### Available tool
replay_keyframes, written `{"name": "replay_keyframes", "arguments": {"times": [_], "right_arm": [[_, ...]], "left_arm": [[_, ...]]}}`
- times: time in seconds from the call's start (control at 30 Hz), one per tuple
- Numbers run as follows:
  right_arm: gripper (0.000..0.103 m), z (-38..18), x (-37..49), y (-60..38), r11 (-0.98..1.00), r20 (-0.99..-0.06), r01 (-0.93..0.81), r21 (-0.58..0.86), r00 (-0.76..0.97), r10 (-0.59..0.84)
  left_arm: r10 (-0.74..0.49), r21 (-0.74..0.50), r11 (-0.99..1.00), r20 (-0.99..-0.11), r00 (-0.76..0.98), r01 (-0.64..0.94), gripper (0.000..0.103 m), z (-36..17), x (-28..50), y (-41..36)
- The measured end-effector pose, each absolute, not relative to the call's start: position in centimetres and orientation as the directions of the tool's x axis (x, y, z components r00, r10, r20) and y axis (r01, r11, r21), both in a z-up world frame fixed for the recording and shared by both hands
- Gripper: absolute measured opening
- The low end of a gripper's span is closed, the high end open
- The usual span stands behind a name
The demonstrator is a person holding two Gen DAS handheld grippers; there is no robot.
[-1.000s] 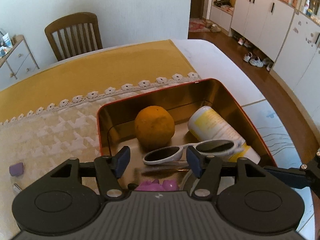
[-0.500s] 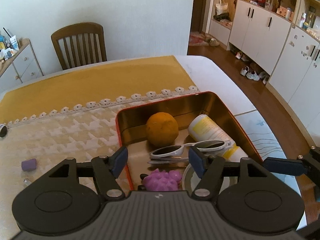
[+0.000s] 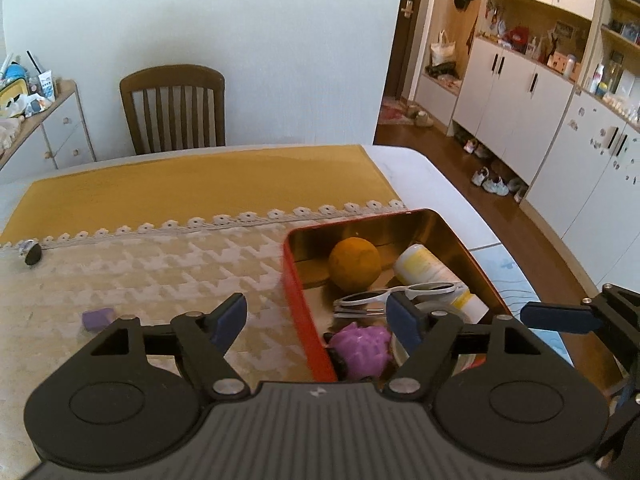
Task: Organize rigid objects
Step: 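Open both tools to release the sunglasses and mirror, then withdraw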
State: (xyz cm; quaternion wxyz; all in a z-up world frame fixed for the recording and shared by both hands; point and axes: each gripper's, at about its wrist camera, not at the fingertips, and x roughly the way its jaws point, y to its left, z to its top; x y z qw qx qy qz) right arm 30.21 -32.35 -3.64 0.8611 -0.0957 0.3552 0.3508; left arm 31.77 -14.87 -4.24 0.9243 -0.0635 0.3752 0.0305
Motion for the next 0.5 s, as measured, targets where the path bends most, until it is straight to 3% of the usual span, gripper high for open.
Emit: {"name": "replay_keyframes", "arguments": {"times": [0.5], "right_arm": [[0.103,-3.7,26.5,-23.0,0.738,-0.669,-0.668,0.093,0.507,0.543]], "left_arm": [[0.024,-0.089,0.991,-0.618,0.786,-0.101,0.084,-3.0,26.3,-4.3]]}}
